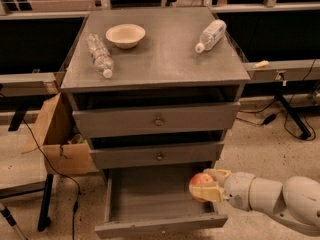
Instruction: Place apple into bottom drawer
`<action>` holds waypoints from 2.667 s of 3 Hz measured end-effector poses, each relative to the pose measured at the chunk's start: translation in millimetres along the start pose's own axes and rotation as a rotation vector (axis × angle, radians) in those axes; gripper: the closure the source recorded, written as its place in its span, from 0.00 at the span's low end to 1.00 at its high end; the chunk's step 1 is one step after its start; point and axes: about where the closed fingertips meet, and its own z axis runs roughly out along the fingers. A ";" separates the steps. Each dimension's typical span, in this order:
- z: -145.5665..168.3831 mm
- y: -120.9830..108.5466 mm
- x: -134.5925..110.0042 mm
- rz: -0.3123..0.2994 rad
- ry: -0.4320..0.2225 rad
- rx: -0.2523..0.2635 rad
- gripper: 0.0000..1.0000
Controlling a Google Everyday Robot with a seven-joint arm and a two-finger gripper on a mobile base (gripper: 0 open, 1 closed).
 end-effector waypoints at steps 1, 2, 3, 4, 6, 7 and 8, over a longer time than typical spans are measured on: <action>-0.5 -1.6 -2.5 -0.002 -0.003 0.002 1.00; -2.1 2.6 -0.2 -0.016 -0.019 0.039 1.00; 29.4 -1.2 18.3 -0.013 -0.044 0.065 1.00; 92.6 -20.4 53.6 0.055 -0.082 0.089 1.00; 246.2 -49.8 125.8 0.191 -0.067 0.079 1.00; 312.0 -40.2 151.4 0.203 -0.016 0.017 1.00; 358.0 -30.0 159.4 0.175 0.009 -0.034 1.00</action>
Offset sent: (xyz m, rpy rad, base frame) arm -0.0113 -0.0018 0.0021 -0.0388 -0.0822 -0.0814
